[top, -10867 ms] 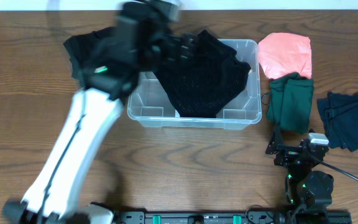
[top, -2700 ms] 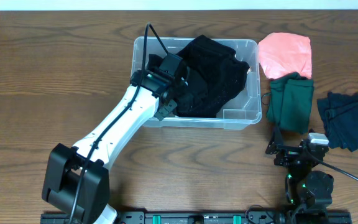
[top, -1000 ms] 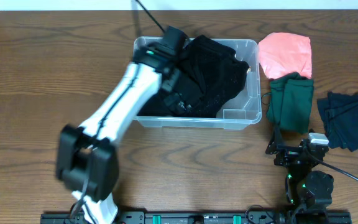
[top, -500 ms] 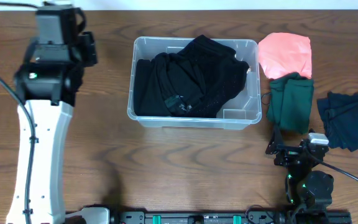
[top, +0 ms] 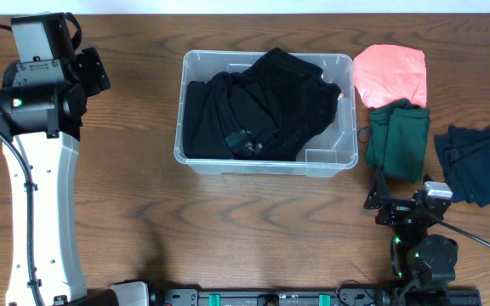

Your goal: Pack container

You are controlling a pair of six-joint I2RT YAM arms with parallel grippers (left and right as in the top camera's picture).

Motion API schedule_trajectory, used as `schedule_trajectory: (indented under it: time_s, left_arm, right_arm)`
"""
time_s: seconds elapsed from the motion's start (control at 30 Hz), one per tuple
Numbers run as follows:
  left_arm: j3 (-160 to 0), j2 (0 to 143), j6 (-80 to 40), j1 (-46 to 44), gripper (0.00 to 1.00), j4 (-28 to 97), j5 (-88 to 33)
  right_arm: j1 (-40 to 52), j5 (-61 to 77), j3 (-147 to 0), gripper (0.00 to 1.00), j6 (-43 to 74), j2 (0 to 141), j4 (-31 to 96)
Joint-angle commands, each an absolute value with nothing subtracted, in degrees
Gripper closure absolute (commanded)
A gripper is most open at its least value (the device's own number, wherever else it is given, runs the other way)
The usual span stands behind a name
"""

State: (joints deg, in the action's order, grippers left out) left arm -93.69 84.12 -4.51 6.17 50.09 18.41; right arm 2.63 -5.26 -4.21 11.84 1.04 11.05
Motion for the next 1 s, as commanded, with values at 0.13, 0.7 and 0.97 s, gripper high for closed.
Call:
schedule_trajectory:
  time_s: [0.13, 0.7, 0.97]
  left_arm:
    - [-94.0, 84.23, -5.23, 6.37, 0.02, 50.3, 19.14]
    - [-94.0, 84.23, -5.23, 6.37, 0.02, 50.33, 19.14]
    - [-94.0, 84.23, -5.23, 6.37, 0.02, 50.33, 19.14]
  right_arm:
    - [2.0, -3.38, -4.05, 0.01, 21.39, 0.75, 7.7]
    - [1.65, -17.52, -23.0, 0.01, 28.71, 3.88, 27.14]
    - [1.65, -25.3, -41.63, 0.01, 28.71, 16.71, 41.95]
